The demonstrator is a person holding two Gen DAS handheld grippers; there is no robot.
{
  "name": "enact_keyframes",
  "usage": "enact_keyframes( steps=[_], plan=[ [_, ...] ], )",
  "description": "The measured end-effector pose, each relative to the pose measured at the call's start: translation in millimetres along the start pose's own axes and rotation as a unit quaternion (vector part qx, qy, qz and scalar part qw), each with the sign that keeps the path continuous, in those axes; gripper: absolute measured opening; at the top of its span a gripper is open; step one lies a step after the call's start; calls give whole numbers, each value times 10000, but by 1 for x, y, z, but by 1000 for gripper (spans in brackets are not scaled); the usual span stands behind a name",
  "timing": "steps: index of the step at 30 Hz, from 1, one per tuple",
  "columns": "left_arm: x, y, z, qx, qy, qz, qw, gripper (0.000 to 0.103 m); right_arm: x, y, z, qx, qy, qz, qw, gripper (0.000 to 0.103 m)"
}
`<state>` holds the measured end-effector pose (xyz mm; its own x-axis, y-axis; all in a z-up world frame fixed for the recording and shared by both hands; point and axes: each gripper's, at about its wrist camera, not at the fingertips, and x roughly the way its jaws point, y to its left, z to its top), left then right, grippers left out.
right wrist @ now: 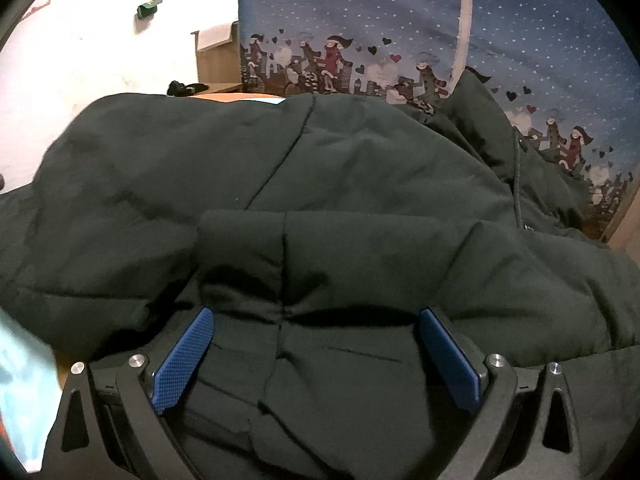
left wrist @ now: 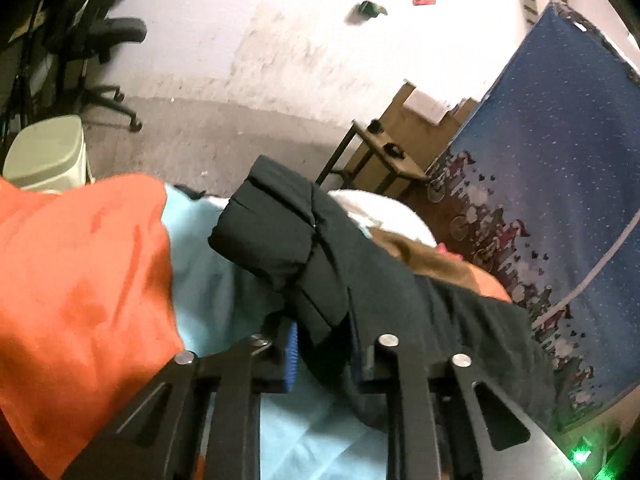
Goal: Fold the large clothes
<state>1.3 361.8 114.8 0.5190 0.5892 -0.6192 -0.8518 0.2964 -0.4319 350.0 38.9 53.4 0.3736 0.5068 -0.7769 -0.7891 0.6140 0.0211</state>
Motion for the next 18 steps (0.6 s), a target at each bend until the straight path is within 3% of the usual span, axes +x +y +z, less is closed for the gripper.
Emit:
enact_keyframes(
  steps=[4,9,16,18],
  plan=[
    [-17,-32,0,401,-430,-345,9977,10,-23,-11,-4,127,-85,160,9998,103],
    [-33,-111,-2,1411,-815,-903,9825,9,-47,-34,-3,326,-189,176,9991,103],
    [-74,-229,-42,2554,-1040,-2178,9362,8,-89,-86,0,634,-481,74,9968,103],
    [-83,-262,-66,2902,-964,-2504,9186,8,-100,-102,0,761,-552,105,9955,103]
  ],
)
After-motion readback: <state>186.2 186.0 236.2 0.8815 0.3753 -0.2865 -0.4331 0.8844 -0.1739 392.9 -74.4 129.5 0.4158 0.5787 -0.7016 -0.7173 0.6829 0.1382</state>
